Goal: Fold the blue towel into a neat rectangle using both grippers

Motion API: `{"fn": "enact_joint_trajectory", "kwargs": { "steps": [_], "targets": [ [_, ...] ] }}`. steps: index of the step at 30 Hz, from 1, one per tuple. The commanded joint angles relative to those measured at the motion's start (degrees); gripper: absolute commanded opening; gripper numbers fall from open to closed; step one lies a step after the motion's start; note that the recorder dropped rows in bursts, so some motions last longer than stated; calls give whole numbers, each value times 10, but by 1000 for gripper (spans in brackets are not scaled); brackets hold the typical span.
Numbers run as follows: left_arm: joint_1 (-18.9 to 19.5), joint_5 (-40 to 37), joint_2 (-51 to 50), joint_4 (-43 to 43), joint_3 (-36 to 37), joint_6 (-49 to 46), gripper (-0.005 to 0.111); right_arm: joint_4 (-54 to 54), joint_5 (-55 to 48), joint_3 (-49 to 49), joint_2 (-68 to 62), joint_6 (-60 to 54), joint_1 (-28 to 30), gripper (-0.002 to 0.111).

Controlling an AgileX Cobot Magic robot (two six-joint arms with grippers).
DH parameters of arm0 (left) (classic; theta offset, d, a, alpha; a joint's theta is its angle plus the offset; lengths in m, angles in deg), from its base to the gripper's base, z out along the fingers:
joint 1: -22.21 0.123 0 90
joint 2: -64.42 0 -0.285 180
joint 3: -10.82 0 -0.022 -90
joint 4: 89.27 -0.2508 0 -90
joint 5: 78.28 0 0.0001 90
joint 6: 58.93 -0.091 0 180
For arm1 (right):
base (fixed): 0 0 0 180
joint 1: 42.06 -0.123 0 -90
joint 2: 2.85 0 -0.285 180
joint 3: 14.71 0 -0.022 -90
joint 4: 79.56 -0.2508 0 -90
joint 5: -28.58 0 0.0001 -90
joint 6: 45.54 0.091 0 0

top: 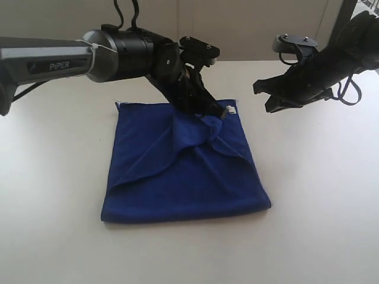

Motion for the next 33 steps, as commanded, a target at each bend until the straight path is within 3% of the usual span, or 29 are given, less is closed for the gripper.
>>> {"fn": "enact_joint_trajectory", "kwargs": {
  "steps": [1, 5, 25, 27, 33],
  "targets": [
    [-10, 16, -10, 4, -6, 32, 22, 2, -8, -3, 1, -7, 4, 0],
    [-10, 16, -21, 8, -6, 40, 42, 3, -10, -3, 1, -7, 4, 0],
    [-22, 47, -58, 26, -6, 38, 43, 4, -14, -3, 1, -7, 4, 0],
    [-22, 47, -58, 18, -6, 38, 40, 4, -14, -3, 1, -7, 4, 0],
    [-22, 45, -58, 15, -6, 38, 12, 4, -10, 6, -1, -7, 4, 0]
  ]
}}
